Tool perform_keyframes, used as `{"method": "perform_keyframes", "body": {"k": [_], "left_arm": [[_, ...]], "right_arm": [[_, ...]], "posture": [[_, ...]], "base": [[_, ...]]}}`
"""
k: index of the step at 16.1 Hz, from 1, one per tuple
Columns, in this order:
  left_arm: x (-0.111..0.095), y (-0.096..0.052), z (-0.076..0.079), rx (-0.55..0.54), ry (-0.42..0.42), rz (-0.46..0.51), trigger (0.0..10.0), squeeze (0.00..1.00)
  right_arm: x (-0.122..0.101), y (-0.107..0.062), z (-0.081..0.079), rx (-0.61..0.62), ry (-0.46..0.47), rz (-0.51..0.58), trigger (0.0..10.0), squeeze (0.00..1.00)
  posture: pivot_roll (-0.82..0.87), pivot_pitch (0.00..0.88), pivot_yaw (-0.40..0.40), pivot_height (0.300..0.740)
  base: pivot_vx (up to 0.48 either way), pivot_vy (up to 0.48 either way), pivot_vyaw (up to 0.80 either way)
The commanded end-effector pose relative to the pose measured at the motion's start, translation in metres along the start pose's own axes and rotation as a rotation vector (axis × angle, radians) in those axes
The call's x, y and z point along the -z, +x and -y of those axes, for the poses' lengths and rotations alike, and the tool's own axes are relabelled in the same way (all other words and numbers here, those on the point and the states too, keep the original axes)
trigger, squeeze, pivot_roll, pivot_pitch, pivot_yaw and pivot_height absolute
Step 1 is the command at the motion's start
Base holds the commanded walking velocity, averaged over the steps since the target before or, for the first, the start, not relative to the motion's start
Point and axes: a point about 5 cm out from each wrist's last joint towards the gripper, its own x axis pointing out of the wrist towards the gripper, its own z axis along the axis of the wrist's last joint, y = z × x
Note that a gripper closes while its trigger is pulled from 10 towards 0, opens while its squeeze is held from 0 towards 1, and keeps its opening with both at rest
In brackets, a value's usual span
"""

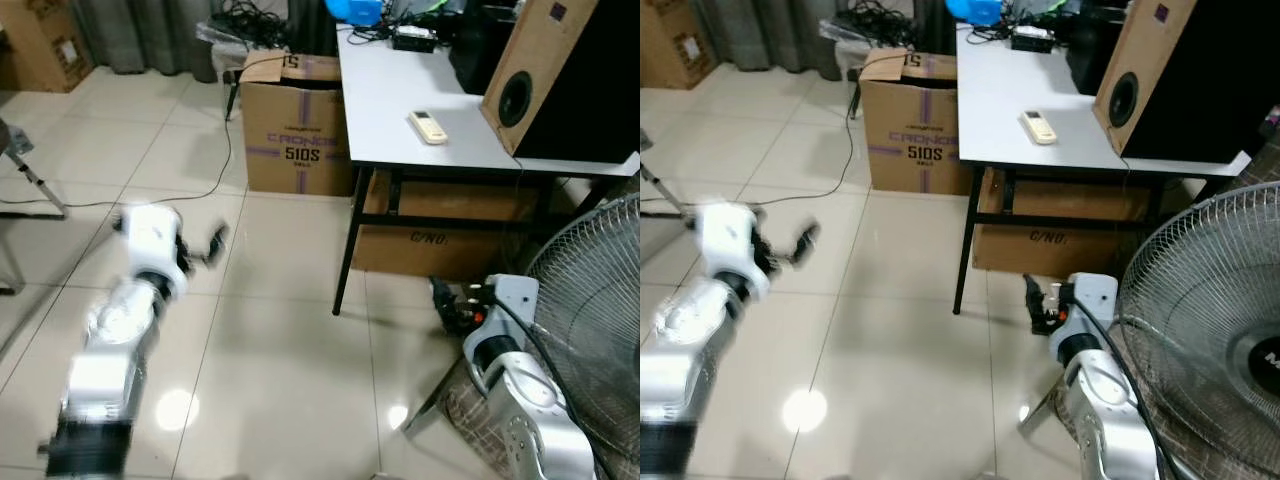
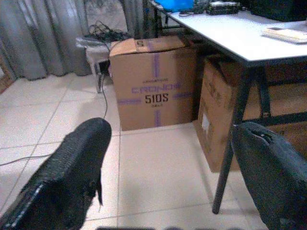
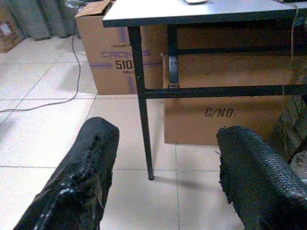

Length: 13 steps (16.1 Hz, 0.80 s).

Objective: Move the pillow to the sofa from floor

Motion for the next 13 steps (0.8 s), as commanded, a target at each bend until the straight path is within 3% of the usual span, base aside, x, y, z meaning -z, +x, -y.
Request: {"method": "perform_keyframes", "body": {"k": [1,3,6,7,8,10,12,13], "left_arm": [[0.001,-0.013,0.009,-0.025,-0.002,0.010,10.0,0.00],[0.006,-0.029,0.010,-0.095,0.012,-0.014,10.0,0.00],[0.015,-0.045,0.008,-0.150,0.028,-0.054,10.0,0.00],[0.016,-0.048,0.011,-0.147,0.040,-0.060,10.0,0.00],[0.015,-0.049,0.012,-0.147,0.051,-0.060,10.0,0.00],[0.014,-0.048,0.015,-0.162,0.056,-0.065,10.0,0.00],[0.013,-0.046,0.019,-0.158,0.076,-0.045,10.0,0.00],[0.012,-0.045,0.019,-0.168,0.086,-0.042,10.0,0.00]], "right_arm": [[-0.002,-0.004,0.002,0.022,-0.055,0.007,10.0,0.00],[-0.010,-0.004,-0.001,0.011,-0.167,0.044,10.0,0.00],[-0.021,-0.004,0.000,0.022,-0.207,0.112,10.0,0.00],[-0.017,-0.005,-0.002,-0.016,-0.129,0.072,10.0,0.00],[-0.016,-0.006,-0.004,-0.047,-0.051,0.051,10.0,0.00],[-0.015,-0.008,-0.006,-0.057,-0.032,0.067,10.0,0.00],[-0.014,-0.009,-0.002,-0.002,-0.146,0.083,10.0,0.00],[-0.013,-0.010,-0.001,0.009,-0.159,0.081,10.0,0.00]], "posture": [[0.02,0.000,-0.047,0.740],[0.02,0.000,-0.051,0.740],[0.03,0.000,-0.056,0.740],[0.03,0.000,-0.058,0.740],[0.03,0.000,-0.059,0.740],[0.02,0.000,-0.053,0.740],[0.02,0.000,-0.040,0.740],[0.02,0.000,-0.035,0.740]], "base": [[0.000,-0.480,0.00],[0.000,-0.480,0.00],[0.000,-0.480,0.00],[0.000,-0.480,0.00],[0.000,-0.480,0.80],[0.000,-0.157,0.80],[0.000,0.000,0.80],[0.000,0.000,0.80]]}}
